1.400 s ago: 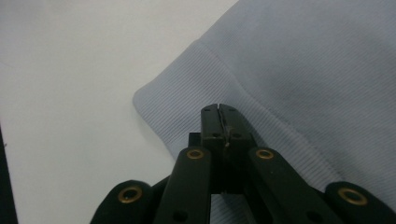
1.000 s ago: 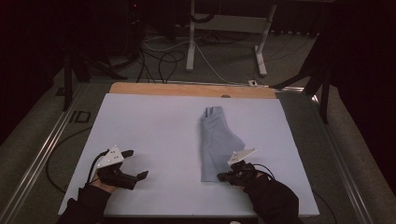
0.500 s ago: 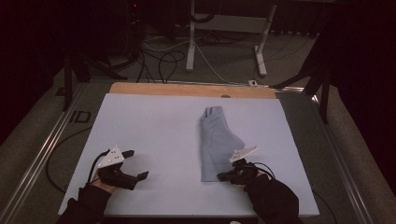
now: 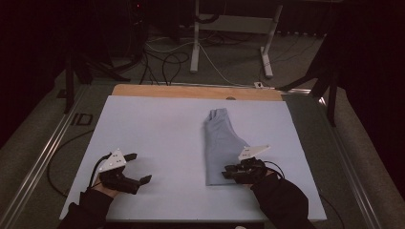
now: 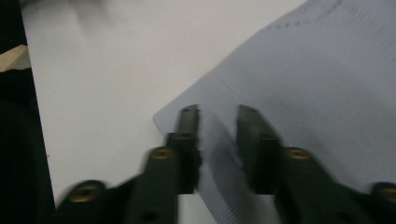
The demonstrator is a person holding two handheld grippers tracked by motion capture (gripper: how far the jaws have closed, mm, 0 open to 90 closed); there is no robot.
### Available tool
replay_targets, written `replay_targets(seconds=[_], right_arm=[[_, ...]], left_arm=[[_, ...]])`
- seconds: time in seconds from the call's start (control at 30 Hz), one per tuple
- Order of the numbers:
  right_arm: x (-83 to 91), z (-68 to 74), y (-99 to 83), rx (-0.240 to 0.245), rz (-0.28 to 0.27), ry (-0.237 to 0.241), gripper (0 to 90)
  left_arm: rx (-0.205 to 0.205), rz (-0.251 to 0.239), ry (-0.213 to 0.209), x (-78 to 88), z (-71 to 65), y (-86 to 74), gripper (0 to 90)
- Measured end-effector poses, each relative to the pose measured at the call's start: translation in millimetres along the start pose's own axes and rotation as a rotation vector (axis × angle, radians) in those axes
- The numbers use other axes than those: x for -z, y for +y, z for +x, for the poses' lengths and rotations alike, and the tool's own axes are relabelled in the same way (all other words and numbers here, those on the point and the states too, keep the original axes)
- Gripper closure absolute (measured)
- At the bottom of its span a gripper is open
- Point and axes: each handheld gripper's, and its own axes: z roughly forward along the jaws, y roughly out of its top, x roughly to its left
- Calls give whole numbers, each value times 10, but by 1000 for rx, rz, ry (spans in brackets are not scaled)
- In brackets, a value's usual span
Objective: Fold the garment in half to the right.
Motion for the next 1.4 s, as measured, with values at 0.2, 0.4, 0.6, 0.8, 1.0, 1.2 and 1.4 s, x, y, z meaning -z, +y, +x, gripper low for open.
replay_targets(seconds=[0.2, 0.4, 0.6, 0.8, 1.0, 1.2, 1.4], right_arm=[[37, -17, 81, 7, -50, -14, 333], [22, -57, 149, 0, -77, 2, 94], [59, -119, 169, -8, -122, 6, 92], [133, -187, 109, -4, -143, -23, 93], [226, -260, -5, 1, -147, -46, 93], [325, -330, -167, -10, -158, -101, 93], [431, -374, -326, -29, -162, -145, 93]], left_arm=[[-1, 5, 0, -7, -2, 0, 14], [1, 4, 2, -2, -5, -3, 14], [-5, 10, -5, -9, -13, -5, 14], [-5, 7, -2, 4, -8, -5, 14], [-10, 6, -6, 0, -12, 1, 14], [-4, 3, 3, 12, 9, -5, 14], [13, -14, 3, 34, 24, -4, 14]])
